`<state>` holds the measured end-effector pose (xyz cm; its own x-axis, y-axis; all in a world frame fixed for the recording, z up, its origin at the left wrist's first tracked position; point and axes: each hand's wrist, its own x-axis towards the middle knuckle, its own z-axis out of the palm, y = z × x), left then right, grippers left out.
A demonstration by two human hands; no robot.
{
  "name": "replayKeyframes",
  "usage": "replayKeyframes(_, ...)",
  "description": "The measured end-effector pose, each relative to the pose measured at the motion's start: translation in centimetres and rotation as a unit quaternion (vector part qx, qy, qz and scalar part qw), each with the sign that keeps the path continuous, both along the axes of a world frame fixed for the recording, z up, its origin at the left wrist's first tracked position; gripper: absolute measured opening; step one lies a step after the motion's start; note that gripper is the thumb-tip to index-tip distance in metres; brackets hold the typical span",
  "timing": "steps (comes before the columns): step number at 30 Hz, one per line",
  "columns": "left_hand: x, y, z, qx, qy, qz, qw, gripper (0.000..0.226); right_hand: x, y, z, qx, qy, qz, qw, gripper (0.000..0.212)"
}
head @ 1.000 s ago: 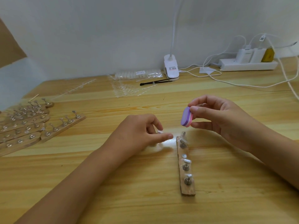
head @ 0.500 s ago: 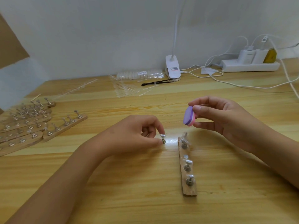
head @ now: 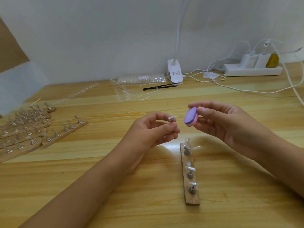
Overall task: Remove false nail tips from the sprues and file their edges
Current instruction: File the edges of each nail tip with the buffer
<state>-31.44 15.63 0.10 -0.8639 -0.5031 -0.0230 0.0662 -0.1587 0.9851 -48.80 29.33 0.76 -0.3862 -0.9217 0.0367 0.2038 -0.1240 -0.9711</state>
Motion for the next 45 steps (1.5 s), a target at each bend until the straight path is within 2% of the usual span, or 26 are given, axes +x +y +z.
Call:
replayKeyframes(5,-0.1,0.0,0.4,0.078,0.008,0.019,0.997,0.024,0.2,0.0,0.0,0.011,0.014,0.006,1.0,0.032)
replayKeyframes(12,0.1,-0.1,0.4,0.073,0.023,0.013,0.997,0.039,0.6,0.0,-0.1,-0.012,0.027,0.022,0.999,0.031)
replayKeyframes(16,0.0,0.1,0.3,0.101,0.029,-0.034,0.994,0.036,1.0,0.0,0.0,-0.01,0.067,0.023,0.997,0.031)
replayKeyframes(22,-0.2,0.3,0.0,0.101,0.015,-0.027,0.994,0.028,1.8,0.2,0.4,-0.038,0.088,0.005,0.995,0.024)
replayKeyframes(26,-0.1,0.2,0.0,0.105,0.017,-0.019,0.994,0.031,2.8,0.1,0.3,-0.039,0.099,0.019,0.994,0.026)
replayKeyframes(31,-0.3,0.3,-0.1,0.103,0.02,0.002,0.994,0.035,3.0,0.0,0.2,-0.059,0.073,-0.035,0.995,0.034)
replayKeyframes(33,-0.3,0.5,-0.1,0.094,0.021,0.002,0.995,0.037,3.3,-0.1,0.1,-0.053,0.075,-0.016,0.996,0.033)
replayKeyframes(37,-0.4,0.5,-0.1,0.114,0.028,0.027,0.993,0.034,3.0,0.0,0.3,-0.089,0.064,-0.069,0.992,0.031)
replayKeyframes(41,-0.4,0.8,-0.2,0.096,0.03,0.021,0.995,0.035,3.4,0.0,0.3,-0.073,0.079,-0.03,0.994,0.031)
replayKeyframes(45,-0.5,0.9,-0.1,0.112,0.031,0.043,0.992,0.037,3.2,0.1,0.6,-0.104,0.071,-0.094,0.987,0.029)
